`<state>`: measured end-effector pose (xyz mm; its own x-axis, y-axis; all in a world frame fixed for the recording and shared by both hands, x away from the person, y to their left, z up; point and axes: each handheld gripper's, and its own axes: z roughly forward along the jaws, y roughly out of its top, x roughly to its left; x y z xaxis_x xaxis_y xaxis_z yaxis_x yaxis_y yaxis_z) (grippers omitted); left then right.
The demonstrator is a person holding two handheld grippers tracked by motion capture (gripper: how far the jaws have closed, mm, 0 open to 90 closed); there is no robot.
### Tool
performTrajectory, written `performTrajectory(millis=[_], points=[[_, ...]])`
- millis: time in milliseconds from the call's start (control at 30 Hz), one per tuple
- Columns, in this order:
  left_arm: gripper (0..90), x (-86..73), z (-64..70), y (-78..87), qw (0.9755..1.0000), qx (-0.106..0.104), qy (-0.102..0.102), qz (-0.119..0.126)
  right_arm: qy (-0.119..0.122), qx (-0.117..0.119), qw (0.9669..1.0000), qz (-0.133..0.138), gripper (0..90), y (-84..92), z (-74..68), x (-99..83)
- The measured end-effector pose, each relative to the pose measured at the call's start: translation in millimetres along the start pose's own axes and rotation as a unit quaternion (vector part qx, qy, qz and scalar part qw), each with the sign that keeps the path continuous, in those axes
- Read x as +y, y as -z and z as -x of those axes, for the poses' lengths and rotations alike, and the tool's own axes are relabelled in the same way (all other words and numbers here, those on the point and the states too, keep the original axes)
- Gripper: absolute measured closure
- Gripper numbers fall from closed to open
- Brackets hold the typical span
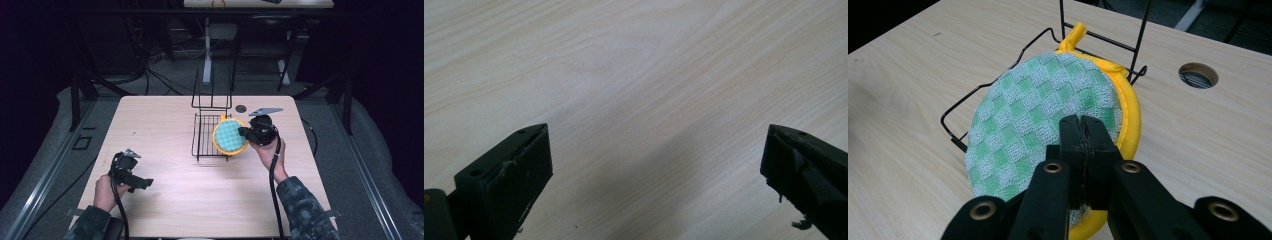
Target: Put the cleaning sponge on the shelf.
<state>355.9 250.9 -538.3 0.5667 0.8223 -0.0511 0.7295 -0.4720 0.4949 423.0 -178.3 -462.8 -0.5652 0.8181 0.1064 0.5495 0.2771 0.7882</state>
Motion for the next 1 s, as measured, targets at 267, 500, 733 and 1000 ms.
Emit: performTrajectory(millis=[267,500,733,1000], points=[[0.2,0.1,-0.1,0.1,1.0000,0.001,-0.001,-0.001,-0.006,0.002,1.0000,0.005,88.9,-12.5,-3.8,2.4],[0.2,-0.1,-0.2,0.1,1.0000,0.001,0.001,0.000,-0.012,0.006,0.9998,0.011,88.9,-28.1,-11.2,4.4],[0.2,-0.1,-0.3,0.2,1.0000,0.000,0.000,-0.001,-0.019,0.009,0.9997,0.010,88.9,-40.4,-17.9,3.4],[0.2,-0.2,-0.3,0.1,1.0000,0.000,0.000,-0.001,-0.028,0.008,0.9995,0.012,88.9,-50.4,-20.4,1.3]])
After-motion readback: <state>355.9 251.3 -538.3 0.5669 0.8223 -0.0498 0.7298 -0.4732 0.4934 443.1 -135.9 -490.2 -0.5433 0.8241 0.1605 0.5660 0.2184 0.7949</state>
